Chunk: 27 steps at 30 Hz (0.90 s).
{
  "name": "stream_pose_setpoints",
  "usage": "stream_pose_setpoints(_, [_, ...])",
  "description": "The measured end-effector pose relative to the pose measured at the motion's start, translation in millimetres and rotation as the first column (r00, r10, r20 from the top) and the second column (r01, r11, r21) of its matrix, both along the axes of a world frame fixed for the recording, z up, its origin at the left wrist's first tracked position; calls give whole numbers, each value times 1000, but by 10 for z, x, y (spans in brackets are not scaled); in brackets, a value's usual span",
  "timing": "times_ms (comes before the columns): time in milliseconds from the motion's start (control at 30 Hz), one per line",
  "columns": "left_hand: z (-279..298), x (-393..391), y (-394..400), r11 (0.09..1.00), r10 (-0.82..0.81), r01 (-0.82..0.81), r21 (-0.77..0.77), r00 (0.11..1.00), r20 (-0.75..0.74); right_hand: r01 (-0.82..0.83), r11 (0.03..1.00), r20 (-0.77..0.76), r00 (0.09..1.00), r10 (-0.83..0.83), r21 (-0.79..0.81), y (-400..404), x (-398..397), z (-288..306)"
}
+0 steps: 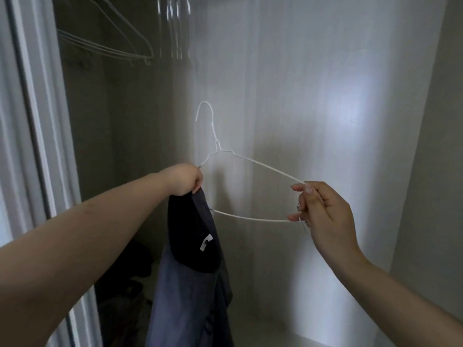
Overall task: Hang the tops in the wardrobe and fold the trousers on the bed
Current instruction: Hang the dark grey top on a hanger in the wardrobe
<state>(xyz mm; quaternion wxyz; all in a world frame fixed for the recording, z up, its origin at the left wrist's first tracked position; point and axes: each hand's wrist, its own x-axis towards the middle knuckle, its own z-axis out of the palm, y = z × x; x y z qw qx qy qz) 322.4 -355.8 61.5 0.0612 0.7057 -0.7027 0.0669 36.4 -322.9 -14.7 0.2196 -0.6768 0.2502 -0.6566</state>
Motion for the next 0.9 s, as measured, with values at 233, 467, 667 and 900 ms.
stream_pose_setpoints(233, [-97, 238, 15, 989, 138, -128, -74, 977, 160, -46, 999, 72, 996, 45, 12, -16, -52, -51])
stream_pose_setpoints(467, [-169, 429, -40, 926, 328, -311, -212, 943, 49, -89, 996, 174, 981, 84, 25, -5, -125, -59])
stream_pose_setpoints(667, [-134, 594, -134, 891, 291, -351, -289, 928, -231, -82, 996, 189, 979, 72, 46, 4, -184, -52])
stream_pose_setpoints(900, [-146, 562, -193, 898, 163, -296, -325, 911, -379, -92, 996, 182, 980, 86, 23, 25, -191, -21])
